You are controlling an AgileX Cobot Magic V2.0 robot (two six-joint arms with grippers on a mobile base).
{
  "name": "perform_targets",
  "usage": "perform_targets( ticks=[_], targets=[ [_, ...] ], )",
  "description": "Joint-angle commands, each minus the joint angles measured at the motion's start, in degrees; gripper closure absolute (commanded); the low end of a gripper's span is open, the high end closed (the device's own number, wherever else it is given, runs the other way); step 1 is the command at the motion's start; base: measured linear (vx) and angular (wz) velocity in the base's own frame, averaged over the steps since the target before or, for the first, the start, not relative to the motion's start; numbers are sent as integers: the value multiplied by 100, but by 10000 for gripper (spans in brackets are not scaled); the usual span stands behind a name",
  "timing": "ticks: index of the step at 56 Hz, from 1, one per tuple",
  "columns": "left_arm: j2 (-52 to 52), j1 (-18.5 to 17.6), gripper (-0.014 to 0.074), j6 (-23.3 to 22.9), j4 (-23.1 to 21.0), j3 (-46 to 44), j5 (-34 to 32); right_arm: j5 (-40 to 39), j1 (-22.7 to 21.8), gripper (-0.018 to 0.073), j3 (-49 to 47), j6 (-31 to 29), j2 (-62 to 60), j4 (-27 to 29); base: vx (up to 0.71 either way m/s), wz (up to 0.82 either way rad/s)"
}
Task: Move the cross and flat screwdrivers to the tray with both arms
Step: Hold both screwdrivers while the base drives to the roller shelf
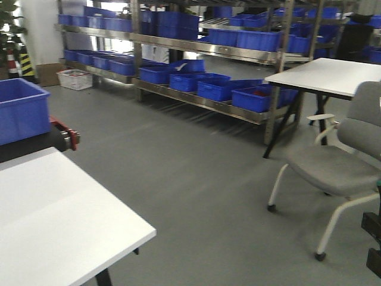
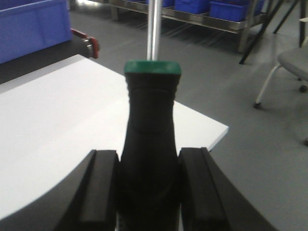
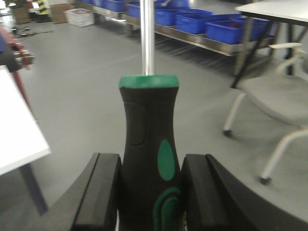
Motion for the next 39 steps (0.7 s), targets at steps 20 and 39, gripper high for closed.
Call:
perform_targets(
  ticks=[20,39],
  targets=[
    [-29,4,596,-50,-91,-176,-404,-474,-2,567,-195,-41,-47,21,-1,-77],
    [-29,4,596,-50,-91,-176,-403,-474,-2,567,-195,-41,-47,21,19,-55]
  ],
)
